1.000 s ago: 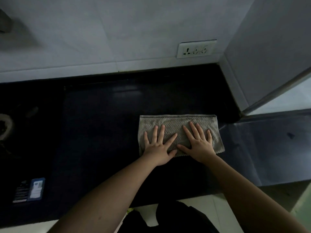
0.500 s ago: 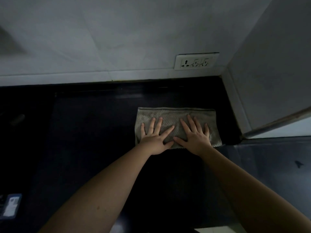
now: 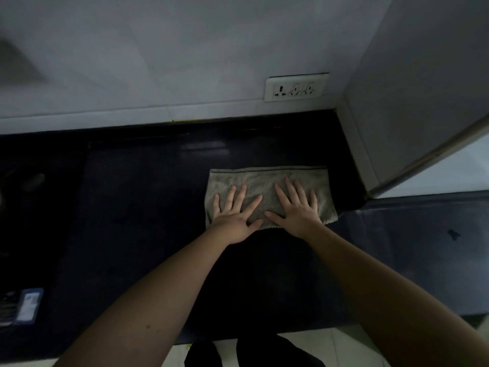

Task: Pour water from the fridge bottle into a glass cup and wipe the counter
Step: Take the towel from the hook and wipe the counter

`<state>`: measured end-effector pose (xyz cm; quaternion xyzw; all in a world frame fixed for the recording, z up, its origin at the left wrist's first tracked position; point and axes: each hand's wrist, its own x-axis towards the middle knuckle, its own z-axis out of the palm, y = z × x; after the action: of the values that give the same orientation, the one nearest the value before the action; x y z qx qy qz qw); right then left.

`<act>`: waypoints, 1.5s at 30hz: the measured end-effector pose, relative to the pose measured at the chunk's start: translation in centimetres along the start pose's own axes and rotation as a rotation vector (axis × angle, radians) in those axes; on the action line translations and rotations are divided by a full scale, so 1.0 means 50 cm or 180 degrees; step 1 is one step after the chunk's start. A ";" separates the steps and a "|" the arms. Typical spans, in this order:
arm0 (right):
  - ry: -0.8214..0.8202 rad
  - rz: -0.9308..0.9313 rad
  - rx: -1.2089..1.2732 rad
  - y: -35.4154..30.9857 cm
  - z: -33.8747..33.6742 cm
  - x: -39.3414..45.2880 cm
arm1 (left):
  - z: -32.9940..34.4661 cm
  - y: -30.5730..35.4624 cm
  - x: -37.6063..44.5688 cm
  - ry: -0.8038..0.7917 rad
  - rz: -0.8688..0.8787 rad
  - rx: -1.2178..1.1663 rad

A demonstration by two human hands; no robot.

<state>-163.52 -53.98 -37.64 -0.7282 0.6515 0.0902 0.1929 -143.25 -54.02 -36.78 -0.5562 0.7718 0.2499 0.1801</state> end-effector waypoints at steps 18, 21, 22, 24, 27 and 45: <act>0.0130 0.0160 0.0213 -0.135 0.147 -0.287 | 0.175 -0.035 -0.256 0.0141 0.0274 0.0355; 0.0121 0.0177 0.0247 -0.158 0.158 -0.319 | 0.193 -0.046 -0.290 0.0138 0.0322 0.0353; 0.0130 0.0180 0.0268 -0.163 0.159 -0.326 | 0.196 -0.047 -0.297 0.0138 0.0319 0.0347; 0.0155 0.0231 0.0352 -0.170 0.150 -0.331 | 0.195 -0.048 -0.304 0.0116 0.0298 0.0261; 0.0528 0.0310 0.0386 -0.168 0.122 -0.318 | 0.171 -0.047 -0.306 0.0345 0.0308 -0.0061; 0.0159 0.0479 0.0583 -0.112 -0.004 -0.155 | 0.009 -0.096 -0.142 0.0625 0.0036 -0.0496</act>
<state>-159.10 -46.52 -33.57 -0.6586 0.7144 0.0263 0.2349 -136.44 -49.51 -34.10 -0.5859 0.7672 0.2545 0.0586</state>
